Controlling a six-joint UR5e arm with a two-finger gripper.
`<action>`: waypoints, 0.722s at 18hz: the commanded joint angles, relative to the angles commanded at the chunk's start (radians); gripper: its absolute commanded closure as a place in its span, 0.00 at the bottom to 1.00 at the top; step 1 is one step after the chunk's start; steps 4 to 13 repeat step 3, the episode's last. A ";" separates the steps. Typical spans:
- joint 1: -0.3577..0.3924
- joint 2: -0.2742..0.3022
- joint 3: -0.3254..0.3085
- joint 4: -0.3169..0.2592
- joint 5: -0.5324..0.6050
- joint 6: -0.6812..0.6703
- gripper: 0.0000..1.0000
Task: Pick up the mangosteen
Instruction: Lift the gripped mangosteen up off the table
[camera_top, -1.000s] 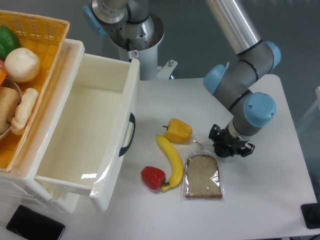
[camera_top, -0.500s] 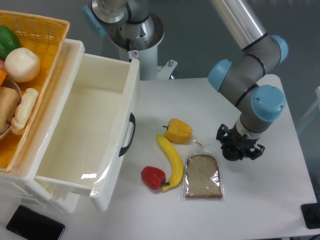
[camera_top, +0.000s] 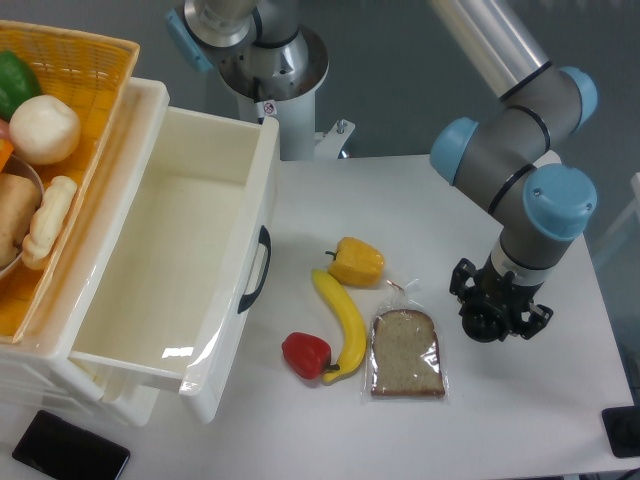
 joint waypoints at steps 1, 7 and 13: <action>0.000 0.002 0.005 0.000 0.002 0.000 0.75; 0.002 0.008 0.006 0.002 0.008 0.000 0.76; 0.002 0.008 0.006 0.002 0.008 0.000 0.76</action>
